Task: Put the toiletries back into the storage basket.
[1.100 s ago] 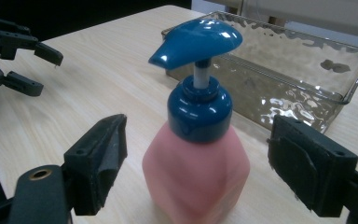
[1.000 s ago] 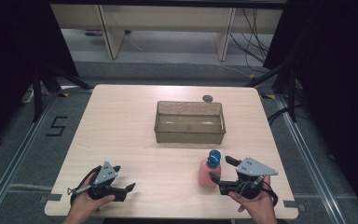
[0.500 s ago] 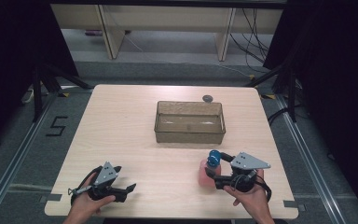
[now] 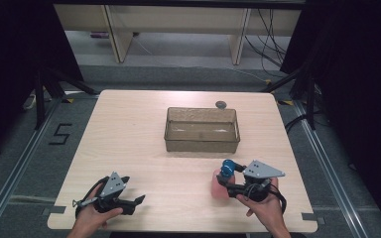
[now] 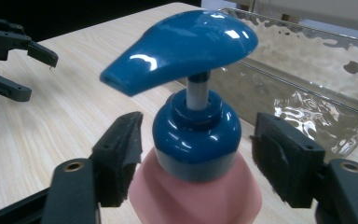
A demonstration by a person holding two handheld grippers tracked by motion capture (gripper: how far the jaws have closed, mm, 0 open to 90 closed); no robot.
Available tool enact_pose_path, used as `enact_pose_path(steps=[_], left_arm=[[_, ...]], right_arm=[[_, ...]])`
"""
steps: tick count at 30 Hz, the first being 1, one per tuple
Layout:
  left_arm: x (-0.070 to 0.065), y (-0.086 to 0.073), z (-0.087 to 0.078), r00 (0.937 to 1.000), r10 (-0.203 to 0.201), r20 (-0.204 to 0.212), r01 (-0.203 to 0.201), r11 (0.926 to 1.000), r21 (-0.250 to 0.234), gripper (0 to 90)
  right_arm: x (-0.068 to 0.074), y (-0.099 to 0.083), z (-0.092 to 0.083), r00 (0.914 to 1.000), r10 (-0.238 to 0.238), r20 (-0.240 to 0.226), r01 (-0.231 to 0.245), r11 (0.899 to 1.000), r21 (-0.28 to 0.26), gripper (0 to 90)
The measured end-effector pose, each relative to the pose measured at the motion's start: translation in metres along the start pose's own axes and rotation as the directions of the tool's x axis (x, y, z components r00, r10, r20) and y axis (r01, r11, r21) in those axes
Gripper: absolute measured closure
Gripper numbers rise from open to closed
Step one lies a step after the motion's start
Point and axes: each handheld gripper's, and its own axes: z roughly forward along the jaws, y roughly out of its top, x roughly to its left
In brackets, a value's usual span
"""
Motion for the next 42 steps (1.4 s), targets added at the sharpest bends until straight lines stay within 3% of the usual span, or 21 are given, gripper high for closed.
enact_pose_path(steps=[4, 6, 8, 10, 11, 15, 16, 18, 19, 23, 24, 26, 28, 30, 33, 35, 38, 41, 42], left_arm=[[-0.001, -0.002, 0.001, 0.9999, -0.01, 0.005, 0.01, 1.0, -0.001, 14.8], [0.003, -0.002, -0.001, 0.9999, 0.014, 0.006, -0.014, 0.9997, 0.022, 14.8], [0.001, -0.002, 0.0, 1.0, -0.007, 0.0, 0.007, 1.0, 0.002, 14.8], [0.002, -0.001, -0.001, 0.9999, 0.013, -0.008, -0.013, 0.9998, 0.018, 14.8], [0.0, -0.002, 0.001, 0.9999, -0.011, 0.001, 0.011, 0.9999, -0.002, 14.8], [0.0, -0.003, 0.001, 1.0, -0.007, 0.0, 0.007, 0.9999, 0.01, 14.8], [0.002, -0.002, 0.0, 0.9999, 0.013, 0.004, -0.013, 0.9996, 0.024, 14.8], [0.002, -0.001, -0.001, 0.9999, 0.012, 0.001, -0.012, 0.9997, 0.022, 14.9], [0.002, -0.001, -0.001, 0.9999, 0.014, 0.002, -0.014, 0.9997, 0.021, 14.8], [0.001, -0.002, 0.0, 0.9999, -0.009, 0.005, 0.009, 0.9999, 0.005, 14.9], [0.002, -0.002, -0.001, 0.9999, 0.012, 0.006, -0.012, 0.9997, 0.022, 14.9], [0.003, -0.002, -0.001, 0.9999, 0.015, 0.005, -0.015, 0.9997, 0.021, 14.9], [0.001, -0.002, 0.001, 0.9998, -0.017, 0.004, 0.017, 0.9998, -0.002, 14.9], [0.003, -0.002, -0.001, 0.9999, 0.012, 0.004, -0.012, 0.9997, 0.022, 14.9], [0.002, -0.002, 0.0, 0.9999, -0.012, -0.006, 0.012, 0.9999, 0.005, 14.8], [0.002, -0.002, 0.0, 0.9999, -0.01, 0.001, 0.01, 0.9999, 0.004, 14.8], [0.002, -0.003, 0.0, 0.9999, -0.01, 0.002, 0.01, 0.9999, 0.005, 14.9], [0.003, -0.002, -0.001, 1.0, -0.002, -0.008, 0.002, 1.0, 0.01, 14.9], [0.002, -0.002, -0.001, 1.0, 0.001, -0.008, -0.001, 1.0, 0.009, 14.8]], right_arm=[[-0.001, 0.0, 0.001, 0.9998, 0.013, -0.018, -0.013, 1.0, -0.004, 38.5], [-0.002, 0.0, 0.001, 0.9999, 0.009, -0.013, -0.009, 1.0, 0.002, 40.5], [-0.002, -0.001, 0.003, 0.9995, 0.016, -0.028, -0.016, 1.0, 0.001, 42.2], [0.0, -0.002, 0.004, 0.9992, 0.029, -0.027, -0.029, 1.0, -0.002, 43.2], [0.001, -0.001, 0.004, 0.9983, 0.041, -0.043, -0.04, 0.999, 0.004, 44.6], [-0.002, -0.002, 0.004, 0.9983, 0.042, -0.04, -0.042, 0.999, -0.005, 47.6], [-0.004, -0.002, 0.005, 0.999, 0.013, -0.042, -0.014, 1.0, -0.025, 49.0], [0.0, -0.001, 0.004, 0.9994, 0.022, -0.029, -0.022, 0.999, -0.029, 51.1], [0.0, 0.0, 0.004, 0.9997, -0.008, -0.024, 0.008, 1.0, -0.024, 52.5], [0.003, 0.002, 0.003, 1.0, -0.008, 0.002, 0.009, 1.0, -0.017, 53.5], [0.003, 0.002, 0.003, 1.0, -0.008, 0.002, 0.009, 1.0, -0.017, 53.5], [0.005, 0.002, 0.004, 1.0, -0.004, 0.007, 0.005, 1.0, -0.02, 53.5], [0.005, 0.003, 0.005, 1.0, -0.007, -0.005, 0.007, 1.0, -0.026, 53.6], [0.006, 0.004, 0.003, 0.9999, -0.012, 0.012, 0.012, 1.0, -0.002, 53.6], [0.004, 0.008, 0.002, 0.9997, -0.017, 0.016, 0.018, 1.0, -0.019, 53.6], [0.006, 0.008, 0.002, 0.9997, 0.0, 0.023, 0.0, 1.0, -0.022, 53.6], [0.003, 0.013, 0.002, 0.9993, -0.025, 0.026, 0.026, 0.999, -0.039, 53.6], [0.004, 0.016, 0.001, 0.9999, -0.002, 0.01, 0.002, 1.0, -0.02, 53.6], [0.003, 0.017, 0.003, 0.9998, -0.018, 0.013, 0.018, 0.999, -0.035, 53.6]])
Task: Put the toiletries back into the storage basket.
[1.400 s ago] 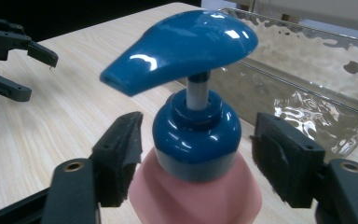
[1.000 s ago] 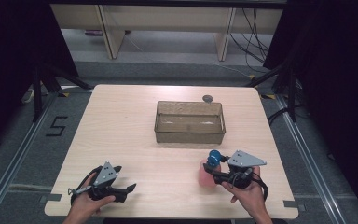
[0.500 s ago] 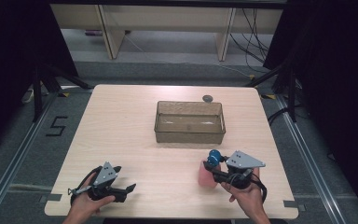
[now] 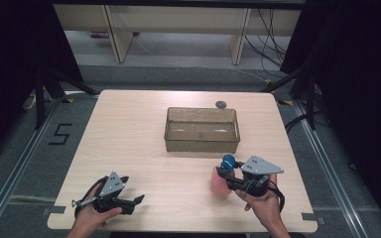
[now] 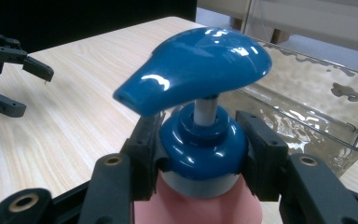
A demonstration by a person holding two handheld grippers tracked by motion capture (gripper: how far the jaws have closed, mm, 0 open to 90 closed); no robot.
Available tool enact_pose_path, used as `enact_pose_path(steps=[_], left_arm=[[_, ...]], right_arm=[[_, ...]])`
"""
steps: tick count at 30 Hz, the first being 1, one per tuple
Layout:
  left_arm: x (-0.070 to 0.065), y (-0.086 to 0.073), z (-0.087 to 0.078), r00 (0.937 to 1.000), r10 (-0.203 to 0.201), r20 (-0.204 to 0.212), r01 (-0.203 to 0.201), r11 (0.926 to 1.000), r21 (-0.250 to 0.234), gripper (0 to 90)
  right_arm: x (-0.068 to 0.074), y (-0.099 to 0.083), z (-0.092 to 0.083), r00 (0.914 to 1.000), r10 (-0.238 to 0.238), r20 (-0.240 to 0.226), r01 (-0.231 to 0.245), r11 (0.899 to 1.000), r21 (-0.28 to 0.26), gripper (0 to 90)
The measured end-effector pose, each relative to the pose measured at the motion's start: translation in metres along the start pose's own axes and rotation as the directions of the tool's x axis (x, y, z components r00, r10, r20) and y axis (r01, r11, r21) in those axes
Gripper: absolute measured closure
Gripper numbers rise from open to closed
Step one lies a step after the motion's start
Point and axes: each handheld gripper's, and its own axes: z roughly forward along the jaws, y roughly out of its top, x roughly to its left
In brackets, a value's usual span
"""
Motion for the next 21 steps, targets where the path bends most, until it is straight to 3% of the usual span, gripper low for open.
enact_pose_path(steps=[4, 5, 10, 11, 12, 16, 18, 19, 21], left_arm=[[0.003, 0.001, -0.001, 0.9997, 0.023, -0.003, -0.023, 0.9997, 0.008, 14.8], [0.001, 0.0, -0.001, 1.0, 0.009, -0.003, -0.009, 0.9999, 0.013, 14.9], [0.002, 0.001, -0.001, 0.9999, 0.014, -0.002, -0.014, 0.9999, 0.009, 14.9], [0.001, 0.0, -0.001, 0.9999, 0.01, 0.005, -0.01, 0.9999, 0.011, 14.8], [0.001, 0.0, -0.001, 0.9999, 0.01, 0.005, -0.01, 0.9999, 0.011, 14.8], [0.0, 0.0, 0.0, 0.9999, -0.013, 0.004, 0.013, 0.9999, -0.007, 14.8], [0.001, 0.0, -0.001, 1.0, 0.006, 0.002, -0.006, 0.9999, 0.008, 14.9], [0.0, 0.0, 0.0, 0.9998, -0.018, 0.003, 0.018, 0.9998, -0.007, 14.8], [0.0, 0.0, 0.001, 0.9997, -0.025, 0.001, 0.025, 0.9995, -0.018, 14.8]], right_arm=[[-0.001, 0.002, 0.002, 0.9999, 0.012, 0.003, -0.012, 1.0, 0.025, 53.6], [-0.003, 0.002, 0.003, 0.9999, -0.013, 0.002, 0.013, 1.0, 0.01, 53.6], [-0.003, 0.005, 0.002, 0.9997, 0.022, 0.009, -0.022, 1.0, 0.008, 53.6], [-0.006, 0.008, 0.002, 0.9997, -0.014, 0.02, 0.014, 1.0, -0.003, 53.6], [-0.006, 0.008, 0.002, 0.9997, -0.014, 0.02, 0.014, 1.0, -0.003, 53.6], [-0.006, 0.013, 0.0, 0.9995, 0.026, 0.017, -0.026, 1.0, -0.001, 53.6], [-0.01, 0.016, 0.001, 0.9995, 0.007, 0.03, -0.007, 1.0, -0.007, 53.6], [-0.01, 0.017, 0.0, 0.9995, 0.018, 0.026, -0.018, 1.0, -0.004, 53.6], [-0.014, 0.019, 0.001, 0.9993, -0.007, 0.038, 0.008, 1.0, -0.017, 53.6]])
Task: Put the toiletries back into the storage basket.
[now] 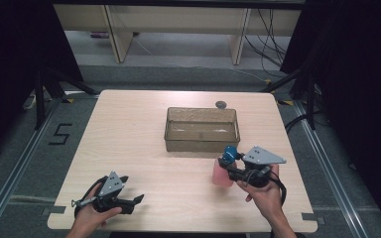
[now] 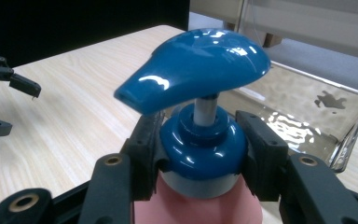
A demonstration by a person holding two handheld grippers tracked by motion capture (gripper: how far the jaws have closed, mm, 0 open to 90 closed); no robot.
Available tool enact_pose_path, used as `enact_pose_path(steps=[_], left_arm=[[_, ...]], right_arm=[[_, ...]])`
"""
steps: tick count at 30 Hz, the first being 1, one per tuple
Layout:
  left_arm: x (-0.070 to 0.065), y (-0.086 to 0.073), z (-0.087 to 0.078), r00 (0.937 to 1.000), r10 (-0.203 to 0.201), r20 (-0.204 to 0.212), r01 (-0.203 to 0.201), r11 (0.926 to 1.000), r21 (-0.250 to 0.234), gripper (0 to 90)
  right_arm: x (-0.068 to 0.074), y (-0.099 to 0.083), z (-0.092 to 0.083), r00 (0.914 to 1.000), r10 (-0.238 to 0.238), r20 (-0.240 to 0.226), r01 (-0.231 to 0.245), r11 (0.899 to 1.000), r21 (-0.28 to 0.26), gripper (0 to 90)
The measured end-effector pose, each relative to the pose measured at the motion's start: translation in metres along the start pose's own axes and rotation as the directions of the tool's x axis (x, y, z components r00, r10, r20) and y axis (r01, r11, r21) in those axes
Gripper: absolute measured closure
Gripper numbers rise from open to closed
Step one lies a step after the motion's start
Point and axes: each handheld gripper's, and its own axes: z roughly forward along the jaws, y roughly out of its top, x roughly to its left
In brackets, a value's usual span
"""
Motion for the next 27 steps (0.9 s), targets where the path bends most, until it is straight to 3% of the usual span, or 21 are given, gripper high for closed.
enact_pose_path(steps=[2, 3, 4, 5, 6, 9, 10, 12, 14, 15, 16, 20, 21, 23, 25, 26, 27], left_arm=[[0.002, 0.0, -0.002, 0.9996, 0.029, 0.003, -0.03, 0.9992, 0.027, 14.8], [0.002, 0.0, -0.002, 0.9996, 0.029, 0.003, -0.03, 0.9992, 0.027, 14.8], [0.0, 0.0, -0.001, 1.0, 0.001, 0.006, -0.001, 1.0, 0.005, 14.8], [0.001, 0.0, -0.001, 1.0, 0.007, 0.007, -0.007, 1.0, 0.007, 14.8], [0.001, 0.0, -0.002, 0.9995, 0.032, 0.003, -0.032, 0.9991, 0.029, 14.8], [0.002, 0.0, -0.002, 0.9995, 0.03, 0.004, -0.03, 0.9991, 0.029, 14.9], [0.0, 0.0, -0.001, 1.0, 0.003, 0.003, -0.003, 1.0, 0.007, 14.8], [0.001, 0.0, -0.002, 0.9995, 0.032, 0.002, -0.032, 0.9992, 0.026, 14.9], [0.001, 0.0, -0.002, 0.9996, 0.03, 0.003, -0.03, 0.9992, 0.026, 14.9], [0.0, 0.0, -0.001, 1.0, 0.007, 0.004, -0.007, 0.9999, 0.009, 14.8], [0.0, 0.0, -0.001, 1.0, 0.002, 0.007, -0.002, 1.0, 0.003, 14.8], [0.002, 0.0, -0.002, 0.9997, 0.026, 0.003, -0.026, 0.9995, 0.019, 14.8], [0.0, 0.0, -0.001, 1.0, 0.002, 0.008, -0.002, 1.0, 0.0, 14.8], [0.0, 0.0, -0.001, 0.9999, 0.008, 0.007, -0.008, 0.9999, 0.006, 14.8], [0.003, 0.0, -0.003, 0.9992, 0.038, 0.005, -0.038, 0.9989, 0.028, 14.8], [0.001, 0.0, -0.001, 1.0, 0.005, 0.007, -0.005, 1.0, 0.005, 14.8], [0.001, 0.001, -0.001, 1.0, 0.007, 0.005, -0.007, 1.0, 0.003, 14.8]], right_arm=[[-0.001, 0.004, -0.001, 0.999, 0.044, -0.007, -0.044, 0.999, 0.022, 53.6], [-0.001, 0.004, -0.001, 0.999, 0.044, -0.007, -0.044, 0.999, 0.022, 53.6], [-0.004, 0.005, 0.0, 0.9996, 0.027, -0.006, -0.027, 1.0, 0.009, 53.6], [-0.003, 0.007, -0.001, 0.999, 0.044, -0.001, -0.044, 0.999, 0.012, 53.6], [-0.006, 0.009, 0.001, 0.9995, 0.03, 0.014, -0.03, 0.999, -0.013, 53.6], [-0.006, 0.013, -0.001, 0.9993, 0.036, 0.01, -0.036, 0.999, 0.003, 53.6], [-0.008, 0.014, 0.0, 0.9997, 0.023, 0.004, -0.023, 1.0, 0.001, 53.6], [-0.008, 0.018, 0.002, 0.999, 0.044, -0.007, -0.044, 0.999, -0.004, 53.6], [-0.01, 0.02, 0.002, 0.9998, 0.021, 0.005, -0.021, 1.0, -0.013, 53.7], [-0.008, 0.021, 0.002, 0.9988, 0.049, -0.001, -0.049, 0.999, 0.002, 53.6], [-0.01, 0.024, 0.003, 0.9994, 0.034, -0.001, -0.034, 0.999, -0.008, 53.6], [-0.012, 0.027, 0.005, 0.9991, 0.043, 0.009, -0.042, 0.999, -0.022, 53.6], [-0.013, 0.029, 0.005, 0.9989, 0.048, 0.002, -0.048, 0.999, -0.013, 53.6], [-0.015, 0.03, 0.006, 0.9992, 0.038, 0.009, -0.038, 0.999, -0.023, 53.6], [-0.015, 0.033, 0.007, 0.998, 0.061, 0.013, -0.061, 0.998, -0.02, 53.6], [-0.018, 0.034, 0.007, 0.9994, 0.032, 0.012, -0.032, 0.999, -0.021, 53.6], [-0.017, 0.035, 0.007, 0.9986, 0.052, 0.008, -0.052, 0.998, -0.02, 53.6]])
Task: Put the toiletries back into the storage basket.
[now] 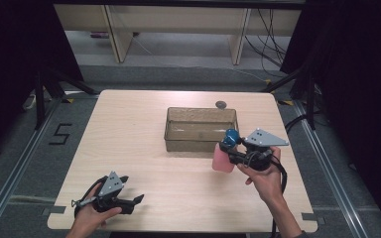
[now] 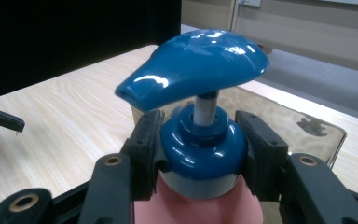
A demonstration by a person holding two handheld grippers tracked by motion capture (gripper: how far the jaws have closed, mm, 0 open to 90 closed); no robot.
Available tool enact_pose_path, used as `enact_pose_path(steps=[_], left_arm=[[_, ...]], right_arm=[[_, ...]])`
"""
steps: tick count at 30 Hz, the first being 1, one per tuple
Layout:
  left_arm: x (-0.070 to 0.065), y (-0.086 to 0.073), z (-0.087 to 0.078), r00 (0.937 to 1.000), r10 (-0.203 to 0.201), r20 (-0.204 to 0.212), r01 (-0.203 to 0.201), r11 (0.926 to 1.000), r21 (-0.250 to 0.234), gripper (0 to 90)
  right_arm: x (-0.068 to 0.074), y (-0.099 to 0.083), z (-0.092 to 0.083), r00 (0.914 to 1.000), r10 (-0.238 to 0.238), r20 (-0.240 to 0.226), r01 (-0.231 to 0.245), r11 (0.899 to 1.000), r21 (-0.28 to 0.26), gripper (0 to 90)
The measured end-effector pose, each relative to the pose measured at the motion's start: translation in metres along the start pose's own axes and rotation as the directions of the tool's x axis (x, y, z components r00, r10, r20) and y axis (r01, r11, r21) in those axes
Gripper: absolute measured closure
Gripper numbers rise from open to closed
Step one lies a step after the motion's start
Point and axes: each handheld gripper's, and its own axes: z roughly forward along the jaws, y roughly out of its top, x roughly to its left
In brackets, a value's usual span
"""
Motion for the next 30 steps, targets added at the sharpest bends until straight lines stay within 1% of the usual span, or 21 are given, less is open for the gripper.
enact_pose_path(steps=[1, 2, 3, 4, 5, 6, 7, 8, 9, 10, 11, 12, 14, 16, 17, 18, 19, 21, 23, 24, 30], left_arm=[[0.0, 0.0, 0.0, 1.0, -0.001, 0.003, 0.001, 1.0, 0.002, 14.8], [0.001, 0.0, -0.001, 0.9999, 0.014, 0.001, -0.014, 0.9999, 0.01, 14.8], [0.001, 0.0, -0.001, 0.9999, 0.016, 0.0, -0.016, 0.9998, 0.008, 14.8], [0.001, 0.0, -0.001, 0.9999, 0.011, 0.0, -0.011, 0.9999, 0.008, 14.8], [0.0, 0.0, 0.0, 1.0, -0.003, 0.001, 0.003, 1.0, -0.001, 14.8], [0.0, 0.0, 0.0, 1.0, -0.001, -0.002, 0.001, 1.0, 0.0, 14.8], [0.001, 0.0, -0.001, 0.9999, 0.014, 0.0, -0.014, 0.9999, 0.009, 14.8], [0.001, 0.0, -0.001, 0.9999, 0.017, -0.001, -0.017, 0.9998, 0.008, 14.8], [0.001, 0.0, -0.001, 0.9999, 0.015, 0.0, -0.015, 0.9998, 0.009, 14.8], [0.0, 0.0, 0.0, 1.0, -0.003, 0.002, 0.003, 1.0, 0.001, 14.8], [0.0, 0.0, 0.0, 1.0, -0.002, 0.0, 0.002, 1.0, -0.001, 14.8], [0.0, 0.0, 0.0, 1.0, 0.0, 0.001, 0.0, 1.0, 0.001, 14.8], [0.0, 0.0, -0.001, 0.9999, 0.014, -0.001, -0.014, 0.9999, 0.008, 14.8], [0.0, 0.0, 0.0, 1.0, -0.006, -0.003, 0.006, 1.0, -0.001, 14.8], [0.0, 0.0, 0.0, 1.0, -0.002, -0.005, 0.002, 1.0, 0.001, 14.8], [0.0, 0.0, 0.0, 1.0, -0.003, 0.001, 0.003, 1.0, 0.0, 14.8], [0.001, 0.0, -0.001, 0.9999, 0.012, -0.001, -0.012, 0.9999, 0.009, 14.8], [0.0, 0.0, 0.0, 1.0, -0.006, 0.001, 0.006, 1.0, 0.0, 14.8], [0.0, 0.0, 0.0, 1.0, -0.003, -0.004, 0.003, 1.0, 0.0, 14.8], [0.0, 0.0, 0.0, 1.0, -0.005, 0.001, 0.005, 1.0, 0.0, 14.8], [0.0, 0.0, 0.0, 1.0, -0.006, 0.002, 0.006, 1.0, 0.0, 14.8]], right_arm=[[-0.002, 0.001, 0.0, 0.9999, -0.016, 0.002, 0.016, 1.0, -0.005, 53.6], [-0.002, 0.003, 0.0, 1.0, -0.007, 0.004, 0.007, 1.0, 0.003, 53.6], [-0.003, 0.004, 0.0, 0.9998, -0.019, 0.005, 0.019, 1.0, 0.006, 53.6], [-0.004, 0.004, 0.001, 1.0, -0.005, 0.004, 0.005, 1.0, -0.004, 53.7], [-0.006, 0.005, 0.001, 0.9997, -0.023, 0.003, 0.023, 1.0, -0.003, 53.6], [-0.004, 0.006, 0.001, 1.0, 0.006, 0.007, -0.006, 1.0, 0.004, 53.6], [-0.005, 0.007, 0.002, 1.0, -0.005, 0.004, 0.005, 1.0, 0.0, 53.6], [-0.006, 0.008, 0.001, 0.9999, -0.011, 0.005, 0.011, 1.0, 0.005, 53.6], [-0.006, 0.008, 0.002, 0.9999, -0.006, 0.011, 0.006, 1.0, -0.003, 53.6], [-0.007, 0.009, 0.001, 0.9999, -0.011, 0.0, 0.011, 1.0, -0.002, 53.6], [-0.008, 0.01, 0.001, 0.9998, -0.02, 0.007, 0.021, 1.0, -0.008, 53.6], [-0.006, 0.011, 0.001, 1.0, -0.001, 0.009, 0.001, 1.0, -0.008, 53.7], [-0.009, 0.013, 0.002, 0.9999, -0.015, 0.007, 0.015, 1.0, -0.013, 53.6], [-0.01, 0.016, 0.002, 1.0, -0.004, 0.005, 0.005, 1.0, -0.011, 53.7], [-0.011, 0.017, 0.004, 0.9998, -0.018, -0.009, 0.018, 1.0, -0.019, 53.6], [-0.011, 0.019, 0.003, 0.9999, -0.013, 0.005, 0.013, 1.0, -0.011, 53.6], [-0.011, 0.02, 0.003, 0.9999, -0.005, 0.014, 0.005, 1.0, -0.011, 53.7], [-0.014, 0.023, 0.003, 0.9998, -0.016, 0.015, 0.016, 1.0, -0.016, 53.6], [-0.016, 0.026, 0.003, 0.9997, -0.016, 0.018, 0.017, 1.0, -0.024, 53.6], [-0.017, 0.027, 0.004, 1.0, 0.004, 0.008, -0.003, 1.0, -0.031, 53.7], [-0.026, 0.037, 0.004, 0.9994, 0.005, 0.033, -0.004, 1.0, -0.027, 53.7]])
